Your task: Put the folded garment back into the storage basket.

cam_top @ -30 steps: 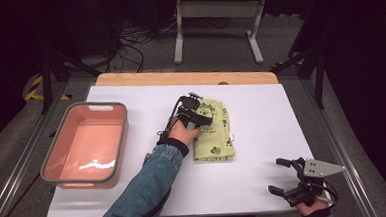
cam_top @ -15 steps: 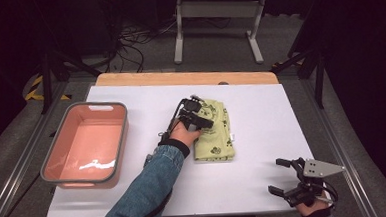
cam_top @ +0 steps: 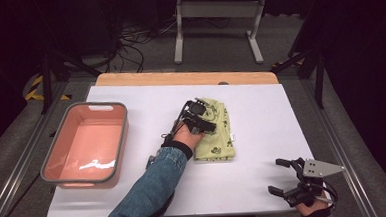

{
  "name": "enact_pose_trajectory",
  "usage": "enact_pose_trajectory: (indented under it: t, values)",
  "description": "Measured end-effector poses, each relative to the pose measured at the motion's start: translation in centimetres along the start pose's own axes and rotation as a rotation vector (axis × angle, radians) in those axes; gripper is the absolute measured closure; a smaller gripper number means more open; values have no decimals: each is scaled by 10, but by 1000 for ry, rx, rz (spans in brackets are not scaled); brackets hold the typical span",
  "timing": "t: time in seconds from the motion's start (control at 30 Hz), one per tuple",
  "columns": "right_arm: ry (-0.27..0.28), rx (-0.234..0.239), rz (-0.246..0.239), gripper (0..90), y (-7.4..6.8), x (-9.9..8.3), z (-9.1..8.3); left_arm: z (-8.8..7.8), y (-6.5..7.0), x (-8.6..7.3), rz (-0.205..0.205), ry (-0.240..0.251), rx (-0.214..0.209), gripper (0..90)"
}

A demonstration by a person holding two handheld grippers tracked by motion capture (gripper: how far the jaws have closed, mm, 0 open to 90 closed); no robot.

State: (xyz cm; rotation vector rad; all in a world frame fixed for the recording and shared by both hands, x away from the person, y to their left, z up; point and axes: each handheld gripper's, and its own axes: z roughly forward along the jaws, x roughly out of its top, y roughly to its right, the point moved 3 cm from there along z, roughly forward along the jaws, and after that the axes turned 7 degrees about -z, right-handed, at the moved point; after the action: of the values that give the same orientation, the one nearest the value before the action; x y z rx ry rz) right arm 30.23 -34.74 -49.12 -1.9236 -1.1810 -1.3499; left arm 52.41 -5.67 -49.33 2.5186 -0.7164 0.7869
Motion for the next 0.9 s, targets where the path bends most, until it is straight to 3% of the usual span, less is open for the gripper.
enact_pose_trajectory:
  t: [0.13, 0.67, 0.9]
  values:
    - [0, 0, 1, 5, 0, 0, 0, 0, 4, 0, 12, -4, 10, 234]
    - [5, -7, 1, 6, 1, 0, 0, -4, 10, 0, 37, -33, -34, 495]
    - [8, -12, 0, 8, 1, 0, -1, -6, 16, -1, 89, -25, 2, 583]
